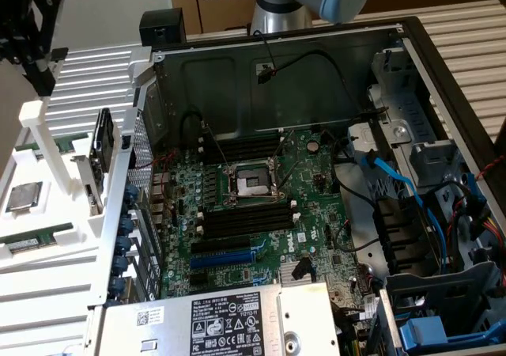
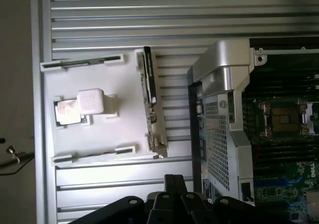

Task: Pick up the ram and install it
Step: 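Reach for the ram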

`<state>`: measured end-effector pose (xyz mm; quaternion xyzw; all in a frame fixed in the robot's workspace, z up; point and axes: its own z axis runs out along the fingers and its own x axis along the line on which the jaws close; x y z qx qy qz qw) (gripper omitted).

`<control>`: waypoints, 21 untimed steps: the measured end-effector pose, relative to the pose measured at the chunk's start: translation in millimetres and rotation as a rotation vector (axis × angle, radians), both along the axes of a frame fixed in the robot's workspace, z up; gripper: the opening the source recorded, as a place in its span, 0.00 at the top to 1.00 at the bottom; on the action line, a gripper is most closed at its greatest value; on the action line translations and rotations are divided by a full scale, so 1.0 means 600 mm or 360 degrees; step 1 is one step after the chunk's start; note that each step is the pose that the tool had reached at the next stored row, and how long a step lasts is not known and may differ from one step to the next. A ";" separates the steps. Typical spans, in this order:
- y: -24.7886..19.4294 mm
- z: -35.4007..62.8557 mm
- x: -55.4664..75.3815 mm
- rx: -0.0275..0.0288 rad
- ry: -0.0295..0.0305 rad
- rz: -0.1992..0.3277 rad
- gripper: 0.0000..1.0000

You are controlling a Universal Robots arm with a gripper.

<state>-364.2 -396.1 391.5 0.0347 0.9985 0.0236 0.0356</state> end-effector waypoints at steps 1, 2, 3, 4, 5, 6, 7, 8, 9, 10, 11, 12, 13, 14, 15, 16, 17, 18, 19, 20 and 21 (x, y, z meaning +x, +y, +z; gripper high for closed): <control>0.0000 0.000 -0.008 0.00001 -0.00001 0.0000 0.90; 0.0000 0.000 -0.016 0.00001 0.00000 0.0000 0.90; 0.0000 0.000 -0.023 -0.00001 0.00001 0.0000 0.90; 0.0000 0.000 -0.031 0.00001 -0.00001 0.0000 0.90; 0.0000 0.000 -0.038 0.00000 -0.00001 0.0000 0.90; 0.0000 0.000 -0.046 0.00000 0.00001 0.0000 0.90; 0.0001 0.000 -0.053 0.00000 0.00000 0.0000 0.90; 0.0004 0.000 -0.061 0.00001 -0.00001 0.0000 0.90; 0.0012 0.000 -0.069 0.00001 -0.00001 0.0000 0.90; 0.0024 0.000 -0.076 0.00000 0.00001 0.0000 0.90; 0.0039 0.000 -0.084 0.00000 0.00012 0.0000 0.90; 0.0054 0.000 -0.090 0.00000 0.00049 0.0000 0.90; 0.0073 -0.001 -0.096 0.00001 0.00088 0.0000 0.90; 0.0098 -0.001 -0.103 0.00001 0.00098 0.0000 0.90; 0.0126 -0.001 -0.109 -0.00001 0.00108 0.0000 0.90; 0.0154 -0.001 -0.115 -0.00001 0.00111 0.0000 0.90; 0.0183 -0.001 -0.122 0.00000 0.00114 0.0000 0.90; 0.0211 -0.001 -0.128 -0.00001 0.00114 0.0000 0.90; 0.0239 -0.002 -0.135 0.00000 0.00114 0.0000 0.90; 0.0267 -0.002 -0.142 -0.00001 0.00115 0.0000 0.90; 0.0296 -0.002 -0.148 -0.00001 0.00115 0.0000 0.90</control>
